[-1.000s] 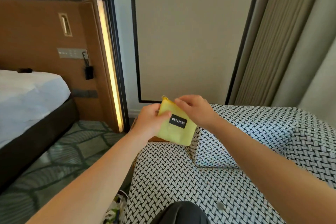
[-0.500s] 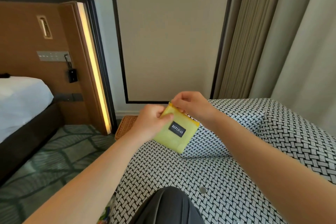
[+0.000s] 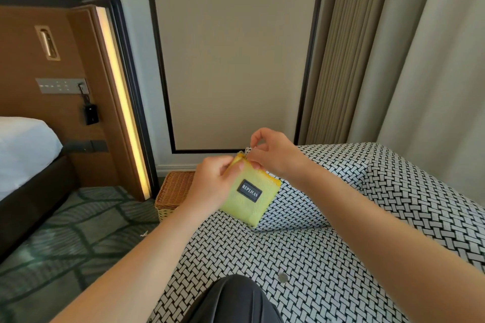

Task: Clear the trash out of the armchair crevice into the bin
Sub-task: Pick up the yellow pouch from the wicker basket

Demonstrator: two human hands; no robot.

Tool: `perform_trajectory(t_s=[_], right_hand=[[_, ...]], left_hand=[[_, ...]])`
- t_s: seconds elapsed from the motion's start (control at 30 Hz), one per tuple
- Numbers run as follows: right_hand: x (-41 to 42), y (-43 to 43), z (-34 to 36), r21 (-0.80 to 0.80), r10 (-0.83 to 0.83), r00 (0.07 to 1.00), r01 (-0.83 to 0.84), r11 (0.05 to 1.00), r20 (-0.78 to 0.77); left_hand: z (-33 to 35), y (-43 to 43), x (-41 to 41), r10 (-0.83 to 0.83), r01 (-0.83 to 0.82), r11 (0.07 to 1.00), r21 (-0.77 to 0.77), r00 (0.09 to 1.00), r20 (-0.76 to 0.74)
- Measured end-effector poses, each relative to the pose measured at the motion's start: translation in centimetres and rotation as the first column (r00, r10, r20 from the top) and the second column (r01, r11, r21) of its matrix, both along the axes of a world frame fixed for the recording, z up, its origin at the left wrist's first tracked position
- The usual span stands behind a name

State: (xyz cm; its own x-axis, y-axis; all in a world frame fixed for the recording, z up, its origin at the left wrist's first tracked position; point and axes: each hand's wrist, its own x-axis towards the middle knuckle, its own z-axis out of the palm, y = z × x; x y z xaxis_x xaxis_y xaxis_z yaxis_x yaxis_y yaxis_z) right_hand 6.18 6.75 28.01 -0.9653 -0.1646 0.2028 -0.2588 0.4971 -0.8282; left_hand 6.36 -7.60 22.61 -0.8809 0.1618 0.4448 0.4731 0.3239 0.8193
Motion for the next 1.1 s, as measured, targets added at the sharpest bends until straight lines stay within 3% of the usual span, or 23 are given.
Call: perform_trajectory(t_s=[0.17,0.47,0.67,0.8,0.93,1.1], right_hand=[[-0.1,0.6,0.2,-0.186,0.0,0.993,0.021,0.982,0.115],[-0.2,2.6,-0.9,-0.251,0.136,0.939,-0.056,0.966,0.316],[-0.3,2.8,-0.7,-0.236,0.224,0.908,-0.145,0.961,0.355],[0.0,2.5,-0.3,-0.247,0.268,0.921,-0.199,0.948,0.284],[0.2,1.9,-0.5,-0.155,0.195,0.95,-0.16,0.975,0.244],[-0.1,4.6,-1.6,-0.007,-0.026,0.955,0.03,1.0,0.296]], left_hand=[[-0.2,0.8,0.4,0.019,-0.014,0.998,0.059,0.997,-0.079],[-1.8,2.2,1.1,0.014,-0.004,0.994,0.106,0.995,-0.1],[-2.1,2.1,1.6,-0.017,0.033,0.988,0.149,0.994,-0.104],[-1.8,1.6,1.5,-0.098,0.106,0.982,0.155,0.994,-0.056],[-2.0,1.5,1.6,-0.067,0.073,0.987,0.144,0.997,-0.048],[-2.2,-0.4,1.0,0.16,-0.157,0.94,0.302,0.987,0.017]])
